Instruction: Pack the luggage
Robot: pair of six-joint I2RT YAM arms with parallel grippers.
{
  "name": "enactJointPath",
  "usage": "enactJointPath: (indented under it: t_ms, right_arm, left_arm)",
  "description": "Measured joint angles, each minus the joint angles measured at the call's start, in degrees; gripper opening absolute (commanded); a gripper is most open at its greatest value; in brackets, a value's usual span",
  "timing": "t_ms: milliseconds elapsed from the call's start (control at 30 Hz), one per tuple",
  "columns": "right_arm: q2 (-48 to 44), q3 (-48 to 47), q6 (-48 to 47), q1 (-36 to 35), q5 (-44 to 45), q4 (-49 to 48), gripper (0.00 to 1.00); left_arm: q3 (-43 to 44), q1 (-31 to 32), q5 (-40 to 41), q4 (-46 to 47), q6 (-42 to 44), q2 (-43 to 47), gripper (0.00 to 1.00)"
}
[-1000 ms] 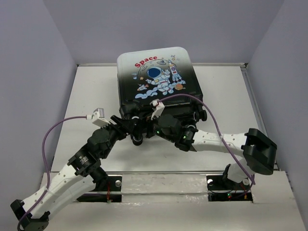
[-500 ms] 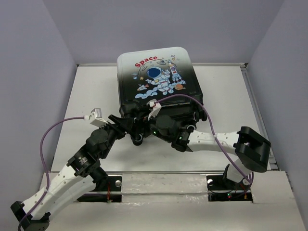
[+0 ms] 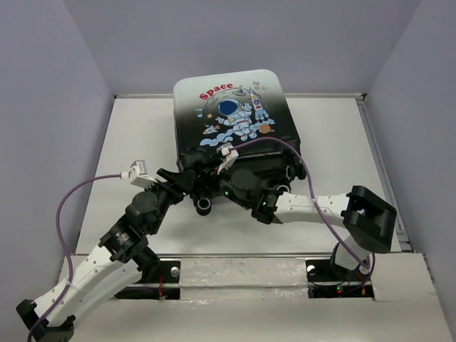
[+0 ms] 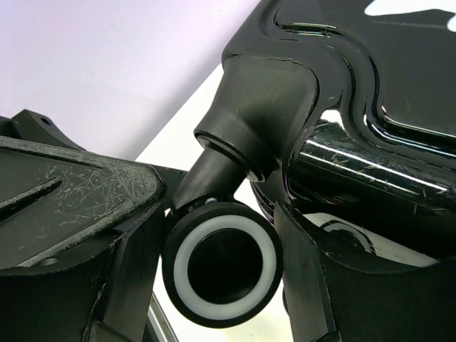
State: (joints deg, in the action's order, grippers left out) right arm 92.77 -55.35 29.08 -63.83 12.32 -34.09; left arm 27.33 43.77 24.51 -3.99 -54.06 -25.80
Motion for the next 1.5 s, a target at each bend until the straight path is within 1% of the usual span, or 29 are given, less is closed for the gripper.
enactJointPath:
  t_ms: [67,133,300,400,567,700,900,1067,1167,1233,1367,1500]
  right_arm:
    - [0.0,0.0,0.1,0.0,0.5,-0.1,0.09]
    - [0.0,0.0,0.2,0.0,0.8,-0.2,0.07]
    - [-0.1,0.0,0.2,0.0,1.3,-0.4,0.07]
    - [-0.1,0.1,0.1,0.0,1.6,-0.4,0.07]
    - [-0.4,0.3,-0.2,-0.2,2.3,-0.4,0.07]
    - [-0.8,0.4,-0.9,-0.3,2.7,-0.2,0.07]
    - [-1.5,0.5,-1.9,-0.4,3.0,1.2,0.07]
    - [-3.1,0.9,-3.1,-0.4,3.2,3.2,0.07]
    - [-4.7,0.9,-4.3,-0.4,3.3,6.2,0.07]
    - [-5.5,0.9,-5.1,-0.4,3.3,7.6,0.07]
    - [-6.3,0.8,-6.1,-0.4,3.2,9.2,0.07]
    - [-6.4,0.7,-6.5,-0.4,3.1,9.4,0.07]
  left_arm:
    - [0.0,0.0,-0.1,0.0,0.1,0.2,0.68]
    - [0.0,0.0,-0.7,0.3,0.0,0.5,0.69]
    - [0.0,0.2,-1.8,0.6,0.1,1.4,0.71]
    - [0.0,0.2,-1.9,0.2,0.2,1.7,0.66]
    - [0.0,0.5,-1.3,-2.7,0.5,4.2,0.65]
    - [-0.3,0.9,0.3,-7.9,0.7,7.5,0.60]
    - [-2.9,0.9,2.0,-12.3,-0.5,9.4,0.53]
    - [-4.8,0.9,2.1,-9.5,-2.4,9.6,0.48]
    - [-6.7,0.9,2.0,-8.8,-2.6,9.4,0.45]
    - [-10.0,0.9,1.0,-8.5,-2.6,8.1,0.44]
    - [-15.3,0.9,-1.1,-6.9,-2.4,1.8,0.47]
    - [-16.6,0.9,-2.6,-1.6,-0.6,-3.3,0.55]
